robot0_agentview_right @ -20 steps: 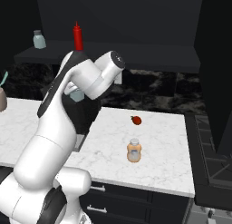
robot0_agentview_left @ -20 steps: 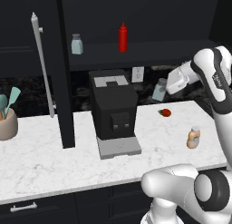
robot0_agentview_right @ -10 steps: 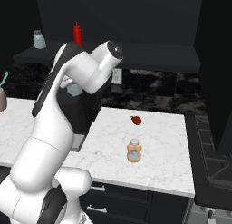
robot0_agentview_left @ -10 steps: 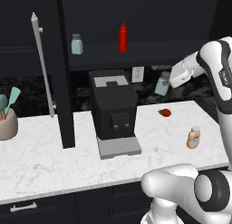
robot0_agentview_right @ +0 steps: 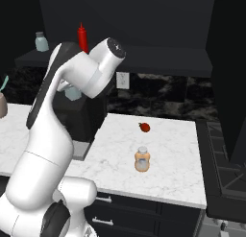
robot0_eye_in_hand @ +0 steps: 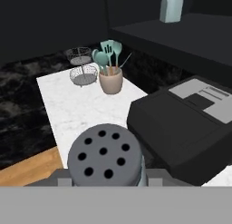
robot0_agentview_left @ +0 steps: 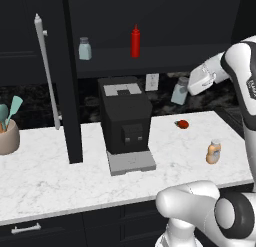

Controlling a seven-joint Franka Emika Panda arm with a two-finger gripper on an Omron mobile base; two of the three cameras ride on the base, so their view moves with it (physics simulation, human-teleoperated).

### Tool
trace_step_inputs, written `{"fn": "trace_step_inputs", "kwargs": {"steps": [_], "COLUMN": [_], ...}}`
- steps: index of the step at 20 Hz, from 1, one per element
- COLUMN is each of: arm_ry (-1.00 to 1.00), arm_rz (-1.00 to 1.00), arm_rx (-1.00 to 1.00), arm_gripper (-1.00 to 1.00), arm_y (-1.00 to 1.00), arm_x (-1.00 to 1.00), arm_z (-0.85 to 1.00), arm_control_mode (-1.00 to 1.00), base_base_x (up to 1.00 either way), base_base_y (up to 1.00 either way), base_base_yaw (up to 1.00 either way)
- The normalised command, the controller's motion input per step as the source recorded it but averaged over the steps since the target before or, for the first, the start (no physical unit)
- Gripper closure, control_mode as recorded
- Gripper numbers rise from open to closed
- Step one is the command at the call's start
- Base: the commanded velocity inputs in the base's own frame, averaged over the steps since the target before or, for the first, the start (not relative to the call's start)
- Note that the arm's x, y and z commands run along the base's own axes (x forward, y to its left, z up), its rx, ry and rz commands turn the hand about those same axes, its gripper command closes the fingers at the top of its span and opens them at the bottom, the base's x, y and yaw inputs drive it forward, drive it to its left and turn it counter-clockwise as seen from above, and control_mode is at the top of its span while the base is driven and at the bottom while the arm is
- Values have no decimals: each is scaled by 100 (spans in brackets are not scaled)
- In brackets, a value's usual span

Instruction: Put the shaker and condiment bottle from the counter next to their counterparts in the cabinet.

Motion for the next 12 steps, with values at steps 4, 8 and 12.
{"fn": "trace_step_inputs", "kwargs": {"steps": [4, 8, 12], "arm_ry": [0, 0, 0], "arm_rz": [0, 0, 0], "arm_rx": [0, 0, 0], "arm_gripper": [100, 100, 100], "arm_y": [17, 17, 18], "arm_x": [-16, -15, -14], "arm_z": [10, 11, 12], "arm_control_mode": [-100, -100, -100], "base_base_x": [0, 0, 0], "base_base_y": [0, 0, 0], "base_base_yaw": [0, 0, 0]}}
